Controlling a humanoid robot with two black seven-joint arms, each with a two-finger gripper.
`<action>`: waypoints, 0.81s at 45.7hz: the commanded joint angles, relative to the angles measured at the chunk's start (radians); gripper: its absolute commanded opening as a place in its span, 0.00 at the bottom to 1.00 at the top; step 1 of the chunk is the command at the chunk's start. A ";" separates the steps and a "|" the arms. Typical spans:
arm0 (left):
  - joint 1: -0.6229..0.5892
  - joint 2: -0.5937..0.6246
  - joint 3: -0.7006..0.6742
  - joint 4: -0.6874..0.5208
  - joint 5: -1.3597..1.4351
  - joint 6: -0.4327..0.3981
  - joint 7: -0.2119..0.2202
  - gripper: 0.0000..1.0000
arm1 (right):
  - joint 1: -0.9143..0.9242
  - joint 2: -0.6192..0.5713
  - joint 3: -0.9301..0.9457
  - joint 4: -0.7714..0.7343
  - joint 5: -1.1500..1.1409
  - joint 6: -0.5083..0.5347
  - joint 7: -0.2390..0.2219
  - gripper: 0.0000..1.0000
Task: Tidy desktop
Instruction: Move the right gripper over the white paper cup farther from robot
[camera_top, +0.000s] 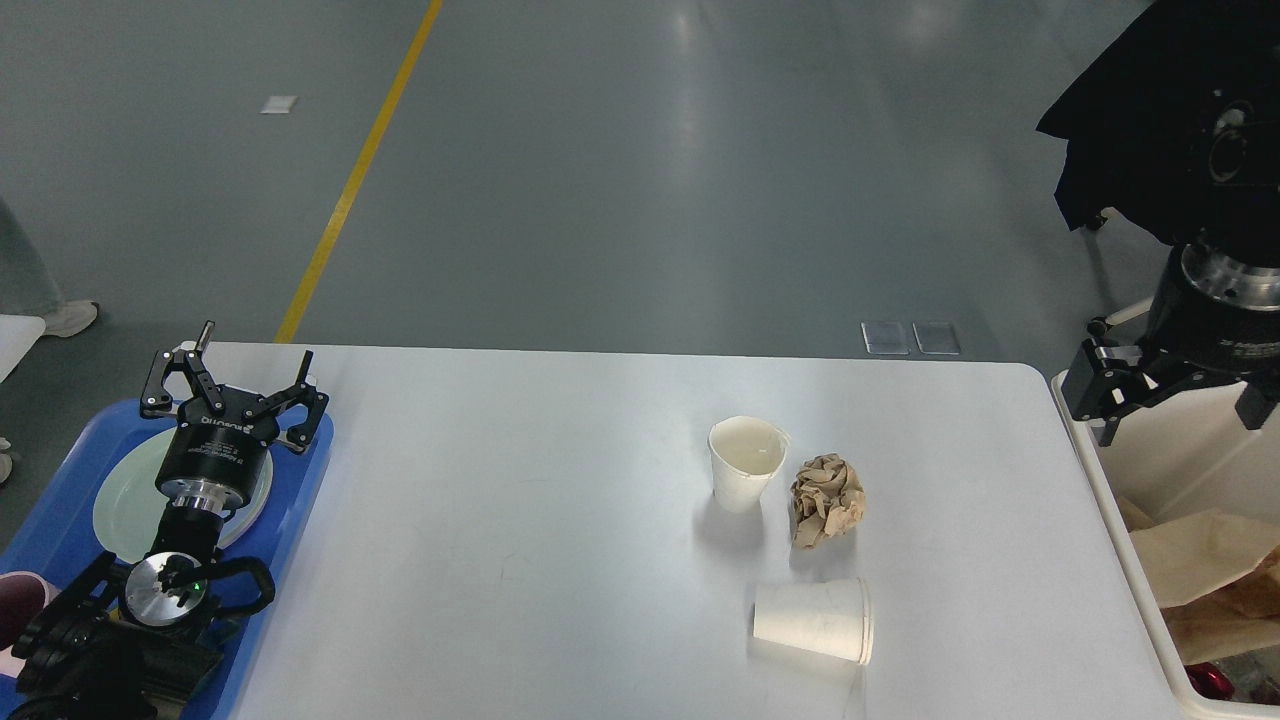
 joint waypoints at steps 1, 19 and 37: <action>0.000 0.000 -0.001 -0.001 0.000 0.001 0.000 0.96 | 0.090 0.051 0.030 0.097 0.075 -0.020 0.029 1.00; 0.000 0.000 -0.001 -0.001 0.000 0.003 0.000 0.96 | 0.034 0.066 0.059 0.095 0.061 -0.091 0.144 1.00; -0.001 0.000 0.000 0.001 0.000 0.003 0.000 0.96 | -0.396 0.155 0.249 -0.382 0.066 -0.177 0.141 1.00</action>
